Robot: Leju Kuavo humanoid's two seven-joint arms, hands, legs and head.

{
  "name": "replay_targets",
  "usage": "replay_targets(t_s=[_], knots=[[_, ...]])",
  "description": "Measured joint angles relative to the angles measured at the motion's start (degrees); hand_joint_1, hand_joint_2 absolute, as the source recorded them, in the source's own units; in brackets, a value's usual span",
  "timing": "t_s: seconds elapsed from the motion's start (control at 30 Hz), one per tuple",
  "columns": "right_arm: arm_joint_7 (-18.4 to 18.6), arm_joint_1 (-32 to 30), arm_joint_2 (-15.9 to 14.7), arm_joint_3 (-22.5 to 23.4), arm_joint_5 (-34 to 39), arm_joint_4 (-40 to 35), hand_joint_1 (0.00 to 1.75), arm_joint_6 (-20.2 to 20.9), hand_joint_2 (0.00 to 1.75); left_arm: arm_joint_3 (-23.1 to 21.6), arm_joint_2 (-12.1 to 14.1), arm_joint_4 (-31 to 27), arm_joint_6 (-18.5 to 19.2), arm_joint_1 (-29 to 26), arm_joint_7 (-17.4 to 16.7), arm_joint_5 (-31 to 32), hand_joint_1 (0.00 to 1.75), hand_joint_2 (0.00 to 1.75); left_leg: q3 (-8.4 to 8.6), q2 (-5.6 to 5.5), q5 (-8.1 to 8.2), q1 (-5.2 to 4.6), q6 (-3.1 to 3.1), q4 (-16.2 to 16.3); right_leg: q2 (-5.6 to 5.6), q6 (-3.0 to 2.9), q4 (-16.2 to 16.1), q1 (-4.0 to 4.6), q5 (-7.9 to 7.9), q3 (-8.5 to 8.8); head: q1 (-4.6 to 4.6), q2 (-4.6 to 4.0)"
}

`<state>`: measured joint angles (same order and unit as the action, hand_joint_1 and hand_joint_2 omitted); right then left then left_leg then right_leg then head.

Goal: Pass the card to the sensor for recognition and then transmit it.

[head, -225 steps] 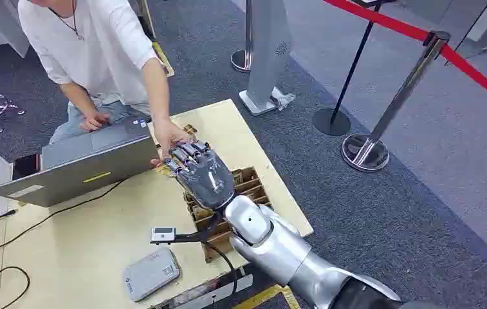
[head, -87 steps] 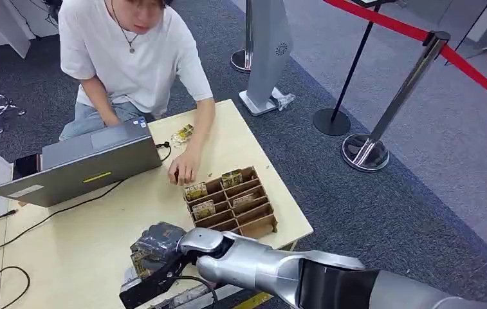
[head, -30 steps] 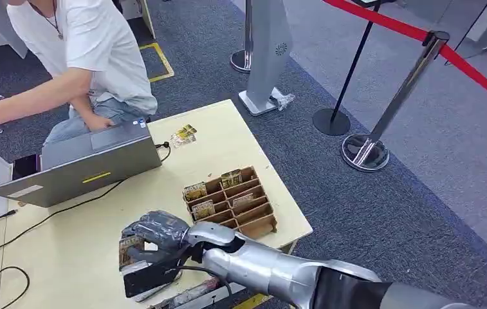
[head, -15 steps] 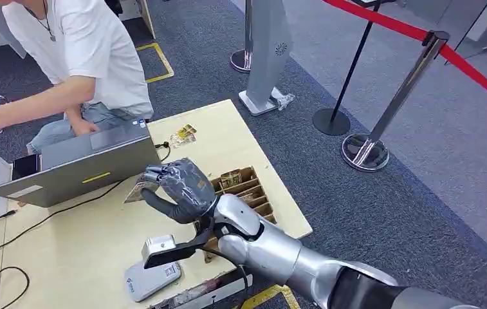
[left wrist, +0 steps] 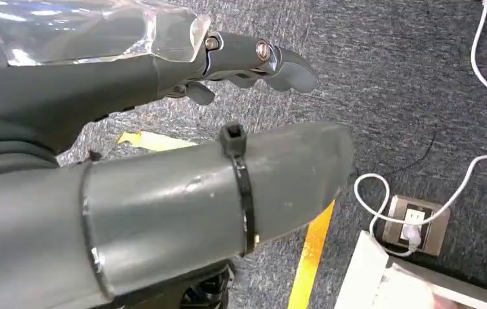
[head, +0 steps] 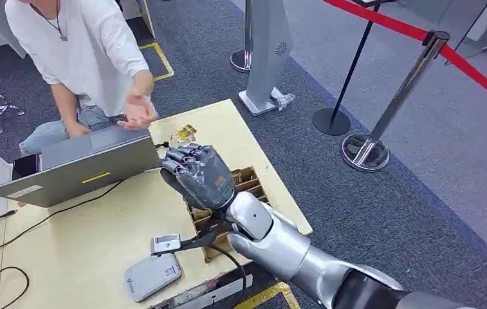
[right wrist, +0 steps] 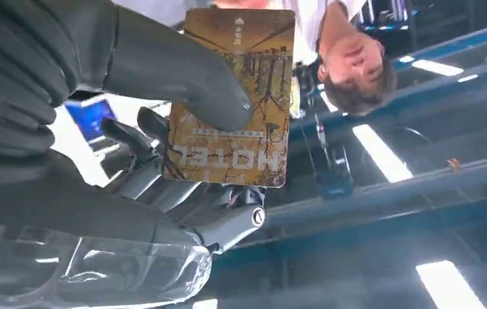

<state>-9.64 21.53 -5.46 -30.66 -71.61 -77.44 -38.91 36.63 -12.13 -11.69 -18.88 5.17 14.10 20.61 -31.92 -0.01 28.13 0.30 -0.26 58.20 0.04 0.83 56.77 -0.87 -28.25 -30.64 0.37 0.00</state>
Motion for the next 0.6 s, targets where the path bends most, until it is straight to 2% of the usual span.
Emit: replay_targets(t_s=[0.23, 0.6], knots=[[7.42, 0.67, 0.22, 3.01, -16.08, 0.68, 1.75, -0.13, 1.75, 0.00, 0.00, 0.00, -0.17, -0.05, 0.04, -0.02, 0.00, 0.00, -0.01, -0.02, -0.01, 0.00, -0.01, 0.00, -0.02, 0.00, 0.03, 0.00, 0.00, 0.02, 0.02, 0.00], [12.89, 4.77, 0.39, 3.47, -16.56, 8.22, 1.75, 2.10, 1.75, 0.00, 0.00, 0.00, -0.13, -0.07, -0.09, -0.11, 0.00, 0.00, -0.03, -0.04, -0.01, 0.00, 0.00, 0.00, -0.03, 0.00, 0.03, 0.00, 0.01, 0.01, 0.02, 0.00]])
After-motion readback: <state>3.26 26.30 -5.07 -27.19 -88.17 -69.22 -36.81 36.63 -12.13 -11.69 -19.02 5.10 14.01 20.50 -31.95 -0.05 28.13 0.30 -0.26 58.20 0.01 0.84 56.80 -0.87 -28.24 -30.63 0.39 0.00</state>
